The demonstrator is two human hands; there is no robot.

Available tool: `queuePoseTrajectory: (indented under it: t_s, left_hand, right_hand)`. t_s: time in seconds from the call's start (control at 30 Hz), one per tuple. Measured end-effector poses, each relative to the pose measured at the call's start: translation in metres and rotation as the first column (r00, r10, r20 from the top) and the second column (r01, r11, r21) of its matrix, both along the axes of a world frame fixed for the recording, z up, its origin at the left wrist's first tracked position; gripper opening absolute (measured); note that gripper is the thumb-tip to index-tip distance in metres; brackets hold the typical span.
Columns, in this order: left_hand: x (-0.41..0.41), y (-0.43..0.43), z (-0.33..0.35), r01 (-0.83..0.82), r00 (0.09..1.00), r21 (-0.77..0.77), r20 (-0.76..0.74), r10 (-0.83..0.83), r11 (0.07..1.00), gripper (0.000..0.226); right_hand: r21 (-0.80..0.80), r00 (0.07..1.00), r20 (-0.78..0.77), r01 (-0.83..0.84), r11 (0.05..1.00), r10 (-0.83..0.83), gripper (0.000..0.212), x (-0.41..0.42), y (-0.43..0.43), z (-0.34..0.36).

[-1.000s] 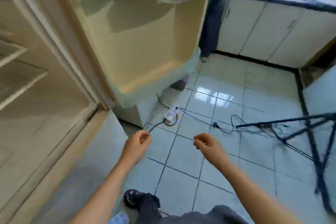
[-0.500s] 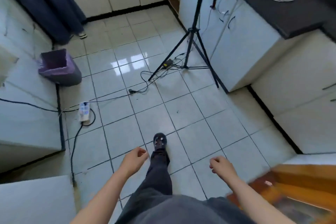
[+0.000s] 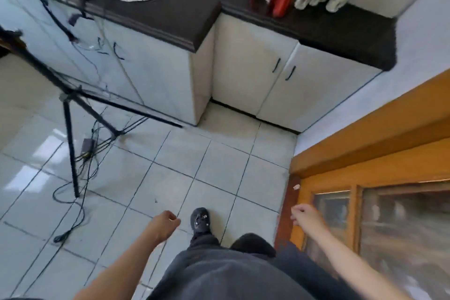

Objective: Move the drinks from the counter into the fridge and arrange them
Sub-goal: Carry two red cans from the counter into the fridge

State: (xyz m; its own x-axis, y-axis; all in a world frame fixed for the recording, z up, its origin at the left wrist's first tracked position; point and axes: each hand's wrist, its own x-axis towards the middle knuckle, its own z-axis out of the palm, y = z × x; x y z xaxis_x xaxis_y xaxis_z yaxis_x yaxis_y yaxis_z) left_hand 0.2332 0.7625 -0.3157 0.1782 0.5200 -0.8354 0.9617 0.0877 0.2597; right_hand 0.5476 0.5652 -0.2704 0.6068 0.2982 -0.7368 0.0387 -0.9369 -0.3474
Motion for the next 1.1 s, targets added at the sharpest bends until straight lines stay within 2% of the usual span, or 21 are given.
queuePoseTrajectory:
  t_s: [0.1, 0.23, 0.4, 0.53, 0.63, 0.73, 0.87, 1.1]
  left_hand:
    - [0.069, 0.06, 0.011, 0.129, 0.991, 0.043, 0.025, -0.13, 0.991, 0.04]
    - [0.152, 0.11, 0.017, 0.184, 0.98, 0.077, 0.064, -0.189, 0.98, 0.035]
    - [0.247, 0.14, 0.01, 0.197, 0.971, -0.013, 0.139, -0.193, 0.98, 0.03]
    - [0.322, 0.166, 0.019, 0.127, 0.975, -0.007, 0.182, -0.124, 0.992, 0.036]
    - [0.379, 0.191, 0.045, 0.043, 0.957, 0.044, 0.284, -0.054, 0.998, 0.032]
    - [0.433, 0.222, 0.073, -0.148, 0.894, 0.075, 0.436, 0.101, 0.986, 0.024]
    - [0.474, 0.26, 0.101, -0.387, 0.774, 0.071, 0.567, 0.282, 0.919, 0.01]
    - [0.544, 0.36, 0.138, -0.468, 0.623, 0.156, 0.756, 0.2, 0.87, 0.013]
  right_hand:
    - [-0.005, 0.994, 0.034, 0.108, 0.994, -0.107, 0.015, 0.024, 0.005, 0.012]
    - [-0.011, 0.967, -0.002, 0.253, 0.967, -0.253, 0.017, 0.052, 0.001, 0.008]
    - [-0.004, 0.937, -0.067, 0.345, 0.939, -0.344, 0.02, 0.129, 0.03, -0.015]
    - [0.1, 0.945, -0.08, 0.324, 0.941, -0.317, 0.02, 0.223, 0.094, -0.012]
    - [0.222, 0.977, -0.027, 0.214, 0.951, -0.214, 0.012, 0.29, 0.156, 0.012]
    - [0.346, 0.992, 0.019, 0.107, 0.932, -0.121, 0.012, 0.347, 0.229, 0.035]
    - [0.478, 0.998, 0.02, 0.043, 0.877, -0.06, 0.008, 0.381, 0.309, 0.066]
    - [0.662, 0.992, 0.082, 0.018, 0.749, -0.096, 0.01, 0.413, 0.407, 0.097]
